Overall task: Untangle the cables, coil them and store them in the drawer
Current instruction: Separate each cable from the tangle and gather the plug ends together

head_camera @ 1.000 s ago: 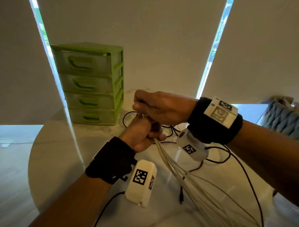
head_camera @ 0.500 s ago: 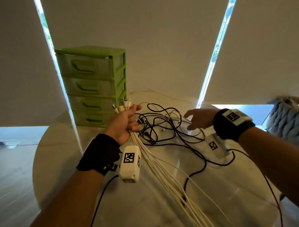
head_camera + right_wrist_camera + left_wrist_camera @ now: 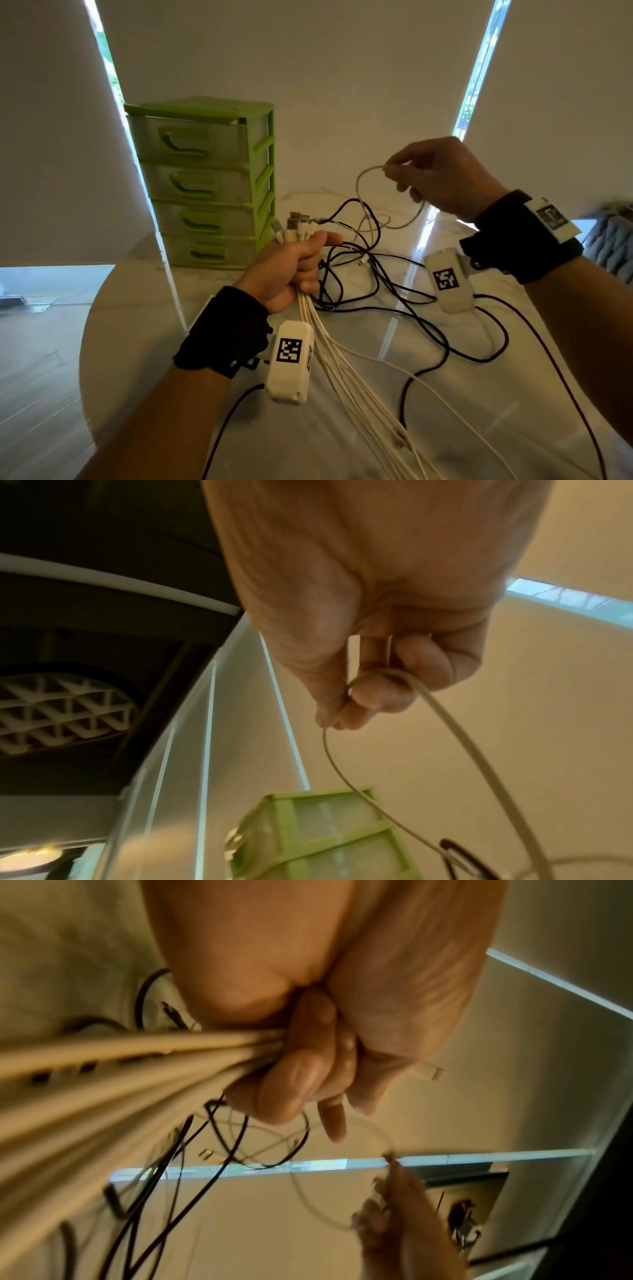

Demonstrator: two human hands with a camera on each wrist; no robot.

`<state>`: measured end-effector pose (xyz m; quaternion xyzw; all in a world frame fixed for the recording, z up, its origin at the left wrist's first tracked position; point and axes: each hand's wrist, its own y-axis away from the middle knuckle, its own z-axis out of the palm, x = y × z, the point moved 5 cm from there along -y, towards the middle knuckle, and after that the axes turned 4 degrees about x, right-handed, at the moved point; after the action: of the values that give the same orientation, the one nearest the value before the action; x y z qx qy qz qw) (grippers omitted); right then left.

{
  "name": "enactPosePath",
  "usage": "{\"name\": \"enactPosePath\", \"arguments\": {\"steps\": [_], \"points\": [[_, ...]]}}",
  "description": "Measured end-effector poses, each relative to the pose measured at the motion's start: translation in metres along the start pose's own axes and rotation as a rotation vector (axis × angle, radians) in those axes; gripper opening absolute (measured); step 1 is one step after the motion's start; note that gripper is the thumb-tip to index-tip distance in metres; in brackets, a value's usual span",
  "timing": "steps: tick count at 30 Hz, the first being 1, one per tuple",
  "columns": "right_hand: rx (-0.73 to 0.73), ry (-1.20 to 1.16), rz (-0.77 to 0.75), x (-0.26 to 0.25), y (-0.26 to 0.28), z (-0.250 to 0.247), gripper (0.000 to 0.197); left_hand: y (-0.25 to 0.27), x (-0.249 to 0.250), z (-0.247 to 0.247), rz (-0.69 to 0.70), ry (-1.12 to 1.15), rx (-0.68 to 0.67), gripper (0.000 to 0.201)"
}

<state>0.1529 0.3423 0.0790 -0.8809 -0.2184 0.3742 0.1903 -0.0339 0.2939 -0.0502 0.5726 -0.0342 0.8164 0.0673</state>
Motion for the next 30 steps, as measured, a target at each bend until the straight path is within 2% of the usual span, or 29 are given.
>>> {"name": "enactPosePath", "arguments": {"steps": [6, 8, 14, 17, 18, 19, 21, 22, 23, 25, 26, 28, 30], "points": [[-0.290, -0.216, -0.068, -0.060, 0.023, 0.035, 0.015, 0.000, -0.011, 0.024, -0.028, -0.078, 0.049, 0.017], [-0.356, -0.303, -0.033, -0.068, 0.028, 0.038, 0.015, -0.002, -0.005, 0.023, -0.053, 0.011, 0.058, 0.026], [-0.501, -0.467, 0.187, -0.044, 0.036, 0.039, 0.019, -0.009, 0.008, 0.016, -0.078, 0.329, 0.055, 0.026], [-0.680, -0.384, 0.221, -0.028, 0.048, 0.048, 0.020, -0.008, 0.010, 0.014, -0.070, 0.478, 0.024, 0.018], [-0.689, -0.336, 0.210, -0.024, 0.049, 0.050, 0.018, -0.008, 0.011, 0.014, -0.063, 0.482, 0.022, 0.012], [-0.620, -0.278, 0.185, -0.021, 0.046, 0.050, 0.017, -0.008, 0.010, 0.014, -0.057, 0.465, 0.027, 0.010], [-0.313, -0.094, 0.078, -0.018, 0.032, 0.041, 0.013, -0.009, 0.009, 0.013, -0.051, 0.407, 0.034, 0.020], [-0.189, 0.004, 0.010, -0.019, 0.025, 0.036, 0.021, -0.009, 0.009, 0.013, -0.048, 0.384, 0.033, 0.024], [-0.151, 0.069, -0.039, -0.018, 0.021, 0.037, 0.035, -0.008, 0.009, 0.013, -0.050, 0.369, 0.024, 0.025], [-0.263, 0.112, -0.065, -0.015, 0.018, 0.050, 0.058, -0.006, 0.012, 0.014, -0.049, 0.332, -0.018, 0.018], [-0.340, 0.120, -0.072, -0.013, 0.017, 0.058, 0.062, -0.005, 0.013, 0.015, -0.042, 0.309, -0.047, 0.012], [-0.425, 0.143, -0.108, -0.012, 0.014, 0.070, 0.049, -0.004, 0.015, 0.015, -0.019, 0.288, -0.089, 0.012], [-0.467, 0.211, -0.162, -0.015, 0.009, 0.074, 0.025, -0.003, 0.016, 0.014, -0.012, 0.288, -0.096, 0.017]]}}
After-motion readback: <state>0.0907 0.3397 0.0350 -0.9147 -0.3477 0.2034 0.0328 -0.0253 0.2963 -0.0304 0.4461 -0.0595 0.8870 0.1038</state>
